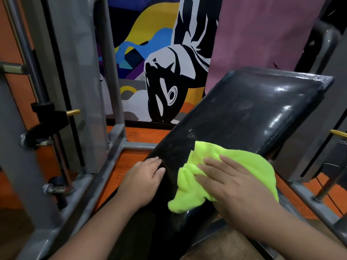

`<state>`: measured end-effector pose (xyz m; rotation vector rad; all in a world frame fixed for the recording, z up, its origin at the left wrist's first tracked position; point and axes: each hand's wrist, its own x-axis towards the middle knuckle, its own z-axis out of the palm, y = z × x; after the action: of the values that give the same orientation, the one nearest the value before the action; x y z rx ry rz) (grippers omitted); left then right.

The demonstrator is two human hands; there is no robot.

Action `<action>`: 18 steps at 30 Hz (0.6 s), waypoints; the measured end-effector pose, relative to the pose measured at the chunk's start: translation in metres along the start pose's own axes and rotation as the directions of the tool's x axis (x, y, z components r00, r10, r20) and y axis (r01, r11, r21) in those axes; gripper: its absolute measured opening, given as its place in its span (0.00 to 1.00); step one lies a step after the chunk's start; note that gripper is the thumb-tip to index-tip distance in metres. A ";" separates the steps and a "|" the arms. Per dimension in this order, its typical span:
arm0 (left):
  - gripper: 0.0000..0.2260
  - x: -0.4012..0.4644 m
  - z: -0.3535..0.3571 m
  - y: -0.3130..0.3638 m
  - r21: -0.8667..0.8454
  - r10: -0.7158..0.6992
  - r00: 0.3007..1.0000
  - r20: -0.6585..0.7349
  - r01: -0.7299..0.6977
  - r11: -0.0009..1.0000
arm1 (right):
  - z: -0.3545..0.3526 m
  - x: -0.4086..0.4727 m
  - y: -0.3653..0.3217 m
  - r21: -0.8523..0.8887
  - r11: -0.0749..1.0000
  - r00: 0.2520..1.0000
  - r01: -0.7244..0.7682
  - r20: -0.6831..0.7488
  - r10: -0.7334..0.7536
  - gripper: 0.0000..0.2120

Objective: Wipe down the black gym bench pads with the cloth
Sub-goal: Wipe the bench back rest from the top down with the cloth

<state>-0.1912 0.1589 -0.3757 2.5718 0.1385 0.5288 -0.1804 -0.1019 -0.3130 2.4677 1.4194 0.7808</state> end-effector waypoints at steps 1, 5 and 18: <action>0.20 0.000 0.001 -0.001 0.000 0.001 1.000 0.003 -0.001 1.000 | -0.002 0.002 0.004 -0.009 1.000 1.000 -0.021 -0.002 0.021 0.25; 0.21 0.003 0.000 -0.001 -0.017 -0.012 1.000 0.007 0.012 1.000 | 0.004 0.020 -0.010 -0.006 0.995 0.995 -0.098 0.014 0.098 0.24; 0.20 -0.004 -0.009 -0.008 -0.152 0.013 1.000 0.028 -0.009 0.988 | 0.003 -0.001 -0.010 -0.006 0.999 0.998 0.050 0.034 -0.049 0.25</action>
<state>-0.1986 0.1691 -0.3734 2.4318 0.0713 0.4862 -0.1865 -0.0975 -0.3197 2.4194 1.4579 0.7296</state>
